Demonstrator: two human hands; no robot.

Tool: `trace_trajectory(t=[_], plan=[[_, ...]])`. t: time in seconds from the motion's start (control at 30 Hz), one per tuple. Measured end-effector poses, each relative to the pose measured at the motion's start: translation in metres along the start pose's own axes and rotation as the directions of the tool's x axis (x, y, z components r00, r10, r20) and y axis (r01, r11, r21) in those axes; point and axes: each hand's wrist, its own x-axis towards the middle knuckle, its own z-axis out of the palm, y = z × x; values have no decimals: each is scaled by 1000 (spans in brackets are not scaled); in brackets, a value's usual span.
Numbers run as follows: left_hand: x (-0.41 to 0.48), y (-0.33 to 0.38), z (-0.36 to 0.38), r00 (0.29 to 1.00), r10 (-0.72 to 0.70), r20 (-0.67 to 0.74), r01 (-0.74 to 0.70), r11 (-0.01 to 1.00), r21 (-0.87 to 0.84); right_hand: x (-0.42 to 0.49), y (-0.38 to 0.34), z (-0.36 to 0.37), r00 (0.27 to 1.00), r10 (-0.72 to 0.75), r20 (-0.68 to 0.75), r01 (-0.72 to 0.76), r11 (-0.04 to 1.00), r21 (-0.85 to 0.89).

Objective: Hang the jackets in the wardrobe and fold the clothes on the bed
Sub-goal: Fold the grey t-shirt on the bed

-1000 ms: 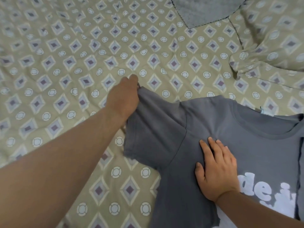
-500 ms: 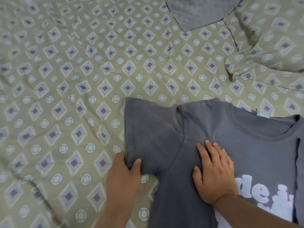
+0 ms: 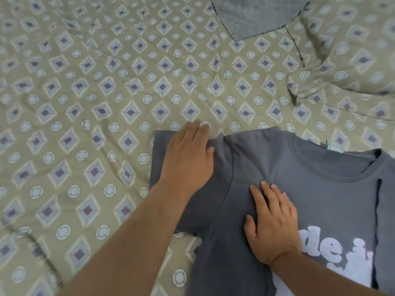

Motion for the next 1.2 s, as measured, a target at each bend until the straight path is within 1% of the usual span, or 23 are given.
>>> trace_trajectory(t=[0.1,0.17,0.27,0.37,0.4,0.43,0.47,0.53,0.6,0.7,0.73,0.9,0.93,1.0,1.13,1.17,1.2], plan=[[39,-9,22,998,10,67,-24,978,207,0,1,2,1000,-8,-22,8,1000,5],[43,-22,26,998,57,20,-61,960,275,0,1,3,1000,-7,-27,7,1000,7],[41,-47,18,989,110,-96,-77,951,301,0,1,2,1000,-7,-12,7,1000,0],[35,-61,17,979,115,-169,-74,970,233,0,1,3,1000,-6,-3,6,1000,-8],[32,-59,17,974,77,-212,-37,982,185,0,1,3,1000,-5,-3,5,1000,-8],[27,-57,15,968,-2,-253,34,992,119,0,2,3,1000,-6,0,6,1000,-8],[18,-55,13,950,-123,-286,137,990,28,0,2,2,1000,-5,4,5,1000,-9],[-14,-57,7,877,-357,-323,319,933,-166,0,2,2,1000,-5,9,5,1000,-12],[-65,-57,6,823,-493,-280,427,864,-268,0,2,3,1000,-3,6,3,1000,-8],[-135,-39,9,790,-604,-109,551,776,-307,1,3,4,1000,-3,0,3,1000,5],[-148,-34,10,770,-633,-85,584,751,-309,-1,2,5,1000,-3,5,3,1000,3],[-141,-41,7,693,-721,-33,657,649,-385,0,3,4,1000,7,15,-7,1000,-7],[-141,-45,4,684,-728,-43,666,649,-368,0,3,3,1000,2,13,-2,1000,-10],[-148,-52,-1,691,-719,-66,675,676,-296,-2,2,2,1000,0,11,0,1000,-18],[-145,-58,-14,745,-667,4,660,736,-149,-2,3,1,1000,-3,18,3,1000,-16],[-135,-60,-17,765,-645,-2,638,758,-136,-2,4,1,1000,-1,23,1,1000,-19],[-123,-62,-19,781,-624,-21,613,773,-161,-1,5,1,1000,0,30,0,1000,-23]])
